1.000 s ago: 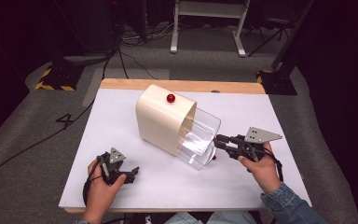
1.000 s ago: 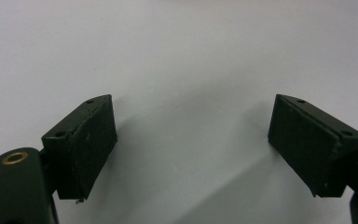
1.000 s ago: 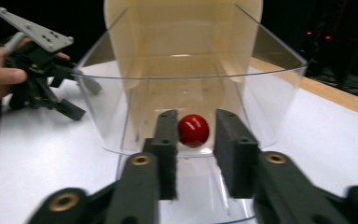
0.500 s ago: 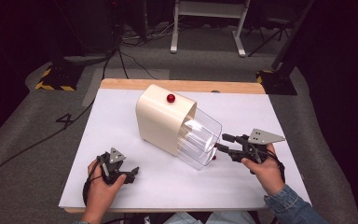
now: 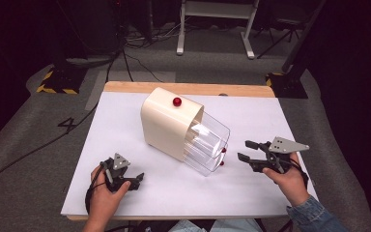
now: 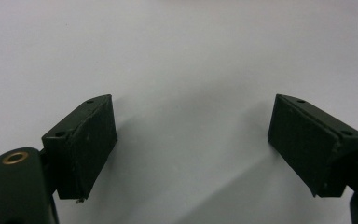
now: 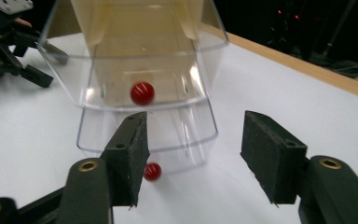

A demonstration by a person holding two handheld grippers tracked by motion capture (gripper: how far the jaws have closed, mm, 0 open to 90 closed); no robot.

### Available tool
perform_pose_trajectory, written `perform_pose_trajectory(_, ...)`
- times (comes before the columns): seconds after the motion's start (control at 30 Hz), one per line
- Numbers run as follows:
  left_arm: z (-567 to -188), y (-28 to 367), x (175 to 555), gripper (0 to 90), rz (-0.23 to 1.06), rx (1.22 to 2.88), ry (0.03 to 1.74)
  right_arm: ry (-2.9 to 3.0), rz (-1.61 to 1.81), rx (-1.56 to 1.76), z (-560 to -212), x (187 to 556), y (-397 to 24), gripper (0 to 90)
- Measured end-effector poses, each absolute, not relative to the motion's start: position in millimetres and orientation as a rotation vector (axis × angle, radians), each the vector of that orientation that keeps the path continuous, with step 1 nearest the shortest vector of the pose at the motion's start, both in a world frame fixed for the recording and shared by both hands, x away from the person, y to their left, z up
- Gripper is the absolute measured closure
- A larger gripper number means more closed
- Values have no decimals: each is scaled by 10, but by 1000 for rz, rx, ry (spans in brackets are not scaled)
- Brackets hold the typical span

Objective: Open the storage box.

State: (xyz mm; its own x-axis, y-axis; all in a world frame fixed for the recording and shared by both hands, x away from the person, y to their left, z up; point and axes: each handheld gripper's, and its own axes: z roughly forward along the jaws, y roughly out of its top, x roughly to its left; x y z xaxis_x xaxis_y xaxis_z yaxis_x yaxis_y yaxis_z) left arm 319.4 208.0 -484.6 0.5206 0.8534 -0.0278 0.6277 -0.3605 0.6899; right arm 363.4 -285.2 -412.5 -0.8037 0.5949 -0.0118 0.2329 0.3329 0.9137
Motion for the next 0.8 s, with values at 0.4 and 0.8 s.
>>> perform_pose_trajectory(0.4, -4846, 2082, 3195, 153, 444, 2110, 1199, 2271, 1366, 911, -4319, 3602, -3320, 332)
perform_pose_trajectory(0.8, -4840, 2087, 3202, 151, 436, 2117, 1199, 2338, 1200, 1040, -4578, 3515, -3719, 272)
